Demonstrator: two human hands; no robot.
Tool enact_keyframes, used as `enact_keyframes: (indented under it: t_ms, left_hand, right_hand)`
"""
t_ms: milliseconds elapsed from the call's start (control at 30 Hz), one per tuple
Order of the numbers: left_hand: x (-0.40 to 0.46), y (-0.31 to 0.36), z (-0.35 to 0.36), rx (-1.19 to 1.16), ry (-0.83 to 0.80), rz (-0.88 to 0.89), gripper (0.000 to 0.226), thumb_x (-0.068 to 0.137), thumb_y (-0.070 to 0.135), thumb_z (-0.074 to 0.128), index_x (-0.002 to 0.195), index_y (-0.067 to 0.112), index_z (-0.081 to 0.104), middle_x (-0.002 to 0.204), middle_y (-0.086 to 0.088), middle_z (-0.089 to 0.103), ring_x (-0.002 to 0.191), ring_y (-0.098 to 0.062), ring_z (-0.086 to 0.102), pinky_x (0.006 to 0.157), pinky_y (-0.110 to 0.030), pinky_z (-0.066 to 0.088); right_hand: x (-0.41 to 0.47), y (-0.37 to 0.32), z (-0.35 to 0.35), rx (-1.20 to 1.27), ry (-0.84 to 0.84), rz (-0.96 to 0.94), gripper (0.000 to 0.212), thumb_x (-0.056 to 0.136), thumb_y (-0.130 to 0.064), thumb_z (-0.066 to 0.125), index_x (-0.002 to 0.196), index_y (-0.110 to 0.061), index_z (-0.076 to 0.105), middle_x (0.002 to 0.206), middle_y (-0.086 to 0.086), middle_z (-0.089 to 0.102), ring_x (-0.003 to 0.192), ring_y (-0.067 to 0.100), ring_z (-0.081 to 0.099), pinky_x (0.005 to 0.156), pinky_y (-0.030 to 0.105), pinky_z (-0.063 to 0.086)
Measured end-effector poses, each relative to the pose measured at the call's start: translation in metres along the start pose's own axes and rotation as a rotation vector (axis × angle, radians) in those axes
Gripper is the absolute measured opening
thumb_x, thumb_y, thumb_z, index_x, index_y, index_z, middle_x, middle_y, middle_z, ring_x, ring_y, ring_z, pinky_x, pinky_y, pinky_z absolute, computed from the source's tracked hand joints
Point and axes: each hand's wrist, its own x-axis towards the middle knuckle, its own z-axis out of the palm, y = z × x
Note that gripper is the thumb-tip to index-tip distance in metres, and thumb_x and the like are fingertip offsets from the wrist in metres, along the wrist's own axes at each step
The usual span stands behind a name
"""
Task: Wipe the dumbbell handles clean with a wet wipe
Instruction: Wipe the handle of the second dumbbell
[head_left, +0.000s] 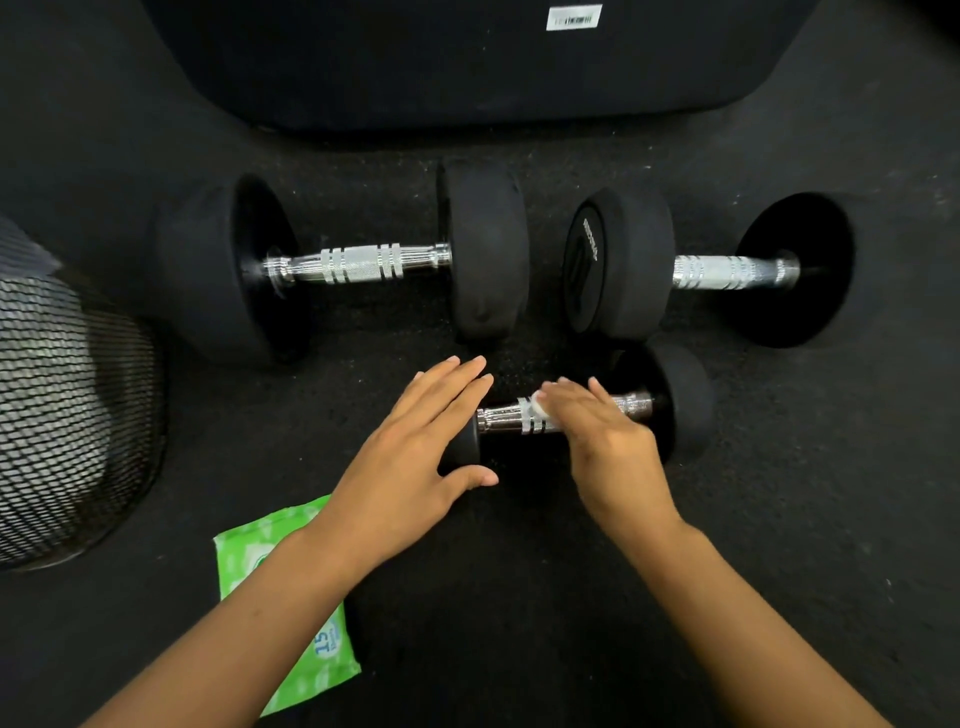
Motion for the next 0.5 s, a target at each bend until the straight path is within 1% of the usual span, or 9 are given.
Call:
enact_keyframes:
  t_ms: [67,100,200,233,300,333,400,433,500]
  left_hand:
    - [0.0,0.0,0.0,-0.016,0.005,-0.004,0.083,0.074,0.034,0.073,0.143,0.018,0.031,0.15,0.013,0.022,0.141,-0.001,0.008,0.115,-0.022,0.003]
    - [-0.001,0.0,0.001,-0.02,0.009,-0.004,0.083,0.074,0.034,0.073,0.143,0.018,0.031,0.15,0.013,0.022,0.141,-0.001,0.009,0.115,-0.022,0.003]
    - [0.0,-0.001,0.001,-0.021,0.018,-0.007,0.083,0.074,0.034,0.073,0.143,0.018,0.031,0.15,0.013,0.023,0.141,-0.002,0.009,0.115,-0.023,0.004]
    - [0.0,-0.001,0.002,-0.021,0.016,-0.006,0.083,0.074,0.034,0.073,0.143,0.018,0.032,0.15,0.013,0.023,0.141,-0.003,0.01,0.115,-0.024,0.004]
    - [0.0,-0.002,0.002,-0.024,0.011,-0.001,0.082,0.073,0.036,0.073,0.143,0.018,0.032,0.15,0.013,0.023,0.141,-0.003,0.01,0.115,-0.024,0.005]
    - [0.0,-0.002,0.002,-0.023,0.007,0.002,0.082,0.073,0.036,0.073,0.143,0.018,0.032,0.15,0.012,0.023,0.141,-0.003,0.01,0.115,-0.025,0.005]
    - [0.0,-0.003,0.003,-0.027,0.004,0.004,0.082,0.073,0.036,0.073,0.143,0.018,0.032,0.15,0.012,0.024,0.141,-0.003,0.01,0.116,-0.026,0.006]
    - [0.0,-0.003,0.003,-0.032,0.009,0.004,0.082,0.074,0.036,0.072,0.143,0.017,0.032,0.15,0.011,0.024,0.141,-0.004,0.011,0.116,-0.026,0.006]
    - [0.0,-0.002,0.003,-0.034,0.02,0.004,0.081,0.074,0.037,0.071,0.143,0.017,0.033,0.15,0.011,0.025,0.141,-0.005,0.012,0.116,-0.027,0.007]
  right_hand:
    - [-0.011,0.008,-0.007,-0.024,0.012,-0.014,0.038,0.074,0.012,0.053,0.108,-0.002,0.066,0.112,0.012,0.067,0.109,0.025,0.06,0.1,0.043,0.039]
    - [-0.009,0.011,-0.009,-0.034,0.029,0.009,0.036,0.076,0.011,0.051,0.106,-0.002,0.067,0.109,0.012,0.068,0.106,0.026,0.062,0.1,0.043,0.039]
    - [0.016,0.003,-0.001,0.001,0.038,0.113,0.031,0.082,-0.004,0.04,0.096,-0.004,0.068,0.09,0.009,0.07,0.085,0.027,0.068,0.1,0.038,0.034]
    - [0.018,-0.004,0.003,0.013,0.032,0.108,0.031,0.082,-0.005,0.04,0.096,-0.004,0.068,0.09,0.008,0.07,0.083,0.026,0.068,0.1,0.037,0.034]
    - [0.005,-0.012,0.008,0.006,0.02,0.038,0.031,0.079,0.004,0.049,0.102,-0.003,0.068,0.102,0.011,0.07,0.097,0.026,0.065,0.101,0.036,0.038]
    - [-0.003,-0.01,0.004,0.009,0.012,-0.003,0.035,0.076,0.009,0.053,0.105,-0.002,0.067,0.108,0.012,0.068,0.105,0.025,0.063,0.102,0.036,0.038]
    - [-0.01,0.002,-0.007,0.002,0.02,-0.052,0.04,0.073,0.012,0.055,0.108,-0.002,0.066,0.113,0.012,0.066,0.109,0.024,0.06,0.102,0.035,0.039]
    - [-0.007,0.007,-0.009,-0.012,0.024,-0.039,0.039,0.072,0.013,0.054,0.106,-0.003,0.067,0.11,0.011,0.068,0.106,0.024,0.062,0.101,0.035,0.04]
    - [0.01,0.007,-0.007,0.003,0.023,0.056,0.035,0.072,0.01,0.053,0.099,-0.005,0.068,0.095,0.009,0.07,0.09,0.027,0.067,0.095,0.036,0.044]
